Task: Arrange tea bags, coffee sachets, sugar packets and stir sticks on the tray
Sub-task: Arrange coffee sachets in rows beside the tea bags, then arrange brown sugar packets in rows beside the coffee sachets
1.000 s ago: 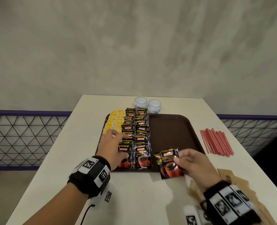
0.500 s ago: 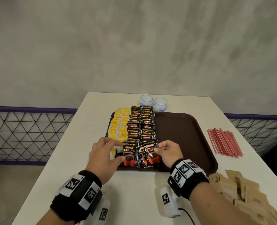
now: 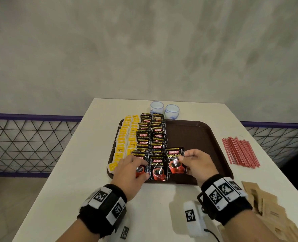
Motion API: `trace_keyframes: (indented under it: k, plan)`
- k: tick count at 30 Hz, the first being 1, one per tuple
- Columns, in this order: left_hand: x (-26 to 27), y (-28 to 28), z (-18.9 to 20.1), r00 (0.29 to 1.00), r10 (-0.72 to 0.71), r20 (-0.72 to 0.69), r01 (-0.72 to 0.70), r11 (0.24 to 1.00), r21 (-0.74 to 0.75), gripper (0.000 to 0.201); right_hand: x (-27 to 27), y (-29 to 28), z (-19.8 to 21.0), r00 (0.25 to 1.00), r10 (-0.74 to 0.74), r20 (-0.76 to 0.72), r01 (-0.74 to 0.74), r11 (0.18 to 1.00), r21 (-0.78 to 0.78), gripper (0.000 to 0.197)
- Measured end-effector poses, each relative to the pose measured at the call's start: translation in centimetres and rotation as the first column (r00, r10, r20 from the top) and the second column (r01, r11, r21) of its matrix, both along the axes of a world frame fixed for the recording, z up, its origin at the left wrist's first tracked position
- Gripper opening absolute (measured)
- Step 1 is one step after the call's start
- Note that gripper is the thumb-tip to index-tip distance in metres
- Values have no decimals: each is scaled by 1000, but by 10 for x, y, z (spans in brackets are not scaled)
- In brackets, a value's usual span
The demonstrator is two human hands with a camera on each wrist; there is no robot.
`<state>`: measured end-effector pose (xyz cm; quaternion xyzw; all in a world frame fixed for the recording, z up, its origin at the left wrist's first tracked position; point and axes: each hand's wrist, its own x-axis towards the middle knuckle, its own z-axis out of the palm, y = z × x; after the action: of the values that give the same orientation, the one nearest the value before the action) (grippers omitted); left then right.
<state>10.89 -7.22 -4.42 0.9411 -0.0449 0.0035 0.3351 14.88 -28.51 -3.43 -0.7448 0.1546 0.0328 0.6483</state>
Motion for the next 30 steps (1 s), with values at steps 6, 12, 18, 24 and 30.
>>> trace_keyframes:
  k: [6,12,18,24,30]
  plan:
    - [0,4,5,998,60,18,-59,995,-80,29,1,21,2,998,56,23,-55,997,-46,12]
    - [-7,26,11,983,178,33,-173,976,-129,24,6,51,-7,990,140,11,-136,974,-184,18]
    - [-15,40,12,978,209,15,-206,971,-124,24,-3,48,-17,994,109,-4,-99,893,-439,23]
    - [-27,40,17,972,221,82,-204,963,-175,20,-9,43,-7,988,155,14,-133,889,-439,39]
    - [-49,39,20,982,151,113,-130,977,-171,20,-51,-4,31,964,251,93,-199,905,-376,30]
